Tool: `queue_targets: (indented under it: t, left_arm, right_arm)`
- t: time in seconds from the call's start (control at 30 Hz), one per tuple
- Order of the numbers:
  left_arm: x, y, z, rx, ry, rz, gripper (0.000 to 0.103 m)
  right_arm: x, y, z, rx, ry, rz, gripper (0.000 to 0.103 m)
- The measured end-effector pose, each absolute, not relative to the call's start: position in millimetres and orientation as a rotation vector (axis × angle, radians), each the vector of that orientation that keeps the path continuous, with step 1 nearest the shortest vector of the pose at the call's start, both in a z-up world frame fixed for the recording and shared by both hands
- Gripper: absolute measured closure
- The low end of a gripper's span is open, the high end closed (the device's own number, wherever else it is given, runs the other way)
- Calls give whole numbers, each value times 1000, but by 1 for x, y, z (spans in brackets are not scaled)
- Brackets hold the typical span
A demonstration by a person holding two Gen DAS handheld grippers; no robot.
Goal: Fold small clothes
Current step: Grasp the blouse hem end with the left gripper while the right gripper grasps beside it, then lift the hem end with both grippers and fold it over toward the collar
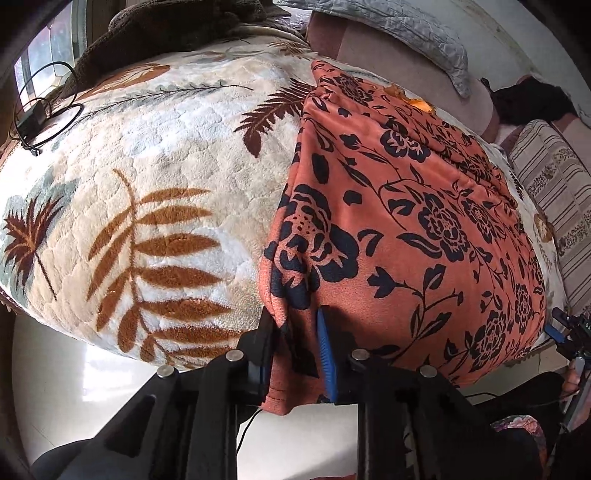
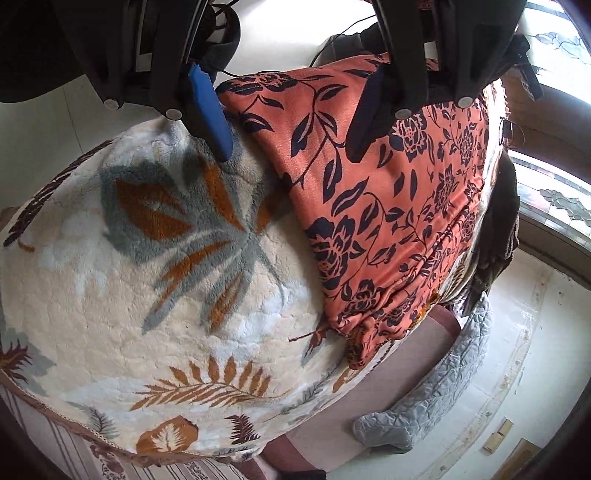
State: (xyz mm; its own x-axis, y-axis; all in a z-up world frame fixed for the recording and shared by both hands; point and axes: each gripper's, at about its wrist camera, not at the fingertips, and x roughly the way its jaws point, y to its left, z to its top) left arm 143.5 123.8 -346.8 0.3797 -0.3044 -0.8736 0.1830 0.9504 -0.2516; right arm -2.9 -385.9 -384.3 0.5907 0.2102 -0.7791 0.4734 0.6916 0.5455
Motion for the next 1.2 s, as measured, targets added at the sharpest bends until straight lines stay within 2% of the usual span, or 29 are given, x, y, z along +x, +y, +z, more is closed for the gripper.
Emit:
queue_targets:
  t: [0.03, 0.1, 0.17, 0.2, 0.23, 0.27, 0.3, 0.33, 0.47, 0.53, 0.57, 0.6, 0.63, 0.67, 0.73, 0.77, 0.8, 0.87, 0.9, 0.93, 1.1, 1.13, 1.17, 1.2]
  left_arm:
    - [145, 124, -347, -136, 1144, -325, 71]
    - [146, 120, -346, -156, 1144, -363, 49]
    - [143, 112, -345, -101, 1133, -359, 48]
    - [142, 107, -344, -60, 1124, -354, 52]
    - [138, 105, -344, -28, 1107, -353, 61]
    - [137, 104, -342, -7, 1094, -361, 87]
    - [137, 104, -340, -2, 1086, -375, 94]
    - [138, 105, -338, -11, 1078, -388, 95]
    - [139, 108, -329, -38, 1060, -428, 95]
    - [143, 111, -332, -59, 1090, -425, 92]
    - [145, 111, -336, -64, 1112, -413, 75]
    - [146, 113, -340, -70, 1131, -405, 51]
    - [144, 114, -344, -76, 1138, -404, 43]
    - [143, 114, -345, -79, 1135, -411, 40]
    - [138, 109, -344, -42, 1118, -428, 41]
    - [136, 106, -343, -28, 1107, -450, 60]
    - [135, 103, -343, -11, 1102, -464, 88]
    - [132, 98, -339, 19, 1077, -479, 94]
    - [131, 97, -337, 29, 1064, -487, 95]
    - [130, 96, -334, 32, 1055, -495, 95]
    - [129, 99, -322, -6, 1033, -540, 95]
    - [130, 100, -324, 0, 1048, -520, 93]
    - [131, 99, -327, 9, 1066, -511, 85]
    - [132, 98, -331, 18, 1079, -508, 69]
  right_arm:
    - [-1, -385, -388, 824, 959, -173, 36]
    - [3, -381, -397, 821, 983, -174, 37]
    - [4, -373, -401, 795, 976, -178, 37]
    - [5, -367, -400, 756, 982, -176, 41]
    - [7, -362, -398, 719, 997, -160, 58]
    - [9, -358, -396, 694, 1010, -133, 71]
    - [10, -355, -395, 689, 1018, -97, 86]
    - [10, -353, -392, 687, 1013, -67, 89]
    - [11, -354, -385, 671, 990, -70, 89]
    - [14, -358, -389, 663, 1012, -113, 85]
    - [15, -359, -392, 666, 1027, -130, 85]
    - [15, -361, -395, 672, 1037, -133, 82]
    - [15, -361, -398, 672, 1043, -131, 76]
    - [15, -360, -399, 665, 1042, -126, 74]
    - [14, -356, -398, 630, 1036, -119, 72]
    - [15, -355, -398, 616, 1038, -116, 72]
    - [16, -354, -399, 609, 1045, -105, 72]
    - [18, -352, -400, 587, 1067, -68, 74]
    - [18, -350, -399, 570, 1072, -59, 81]
    - [19, -348, -398, 568, 1076, -44, 94]
    - [16, -347, -382, 632, 1019, 48, 94]
    - [16, -347, -382, 627, 1030, 48, 90]
    - [17, -348, -383, 624, 1045, 32, 90]
    - [18, -349, -386, 620, 1068, 5, 89]
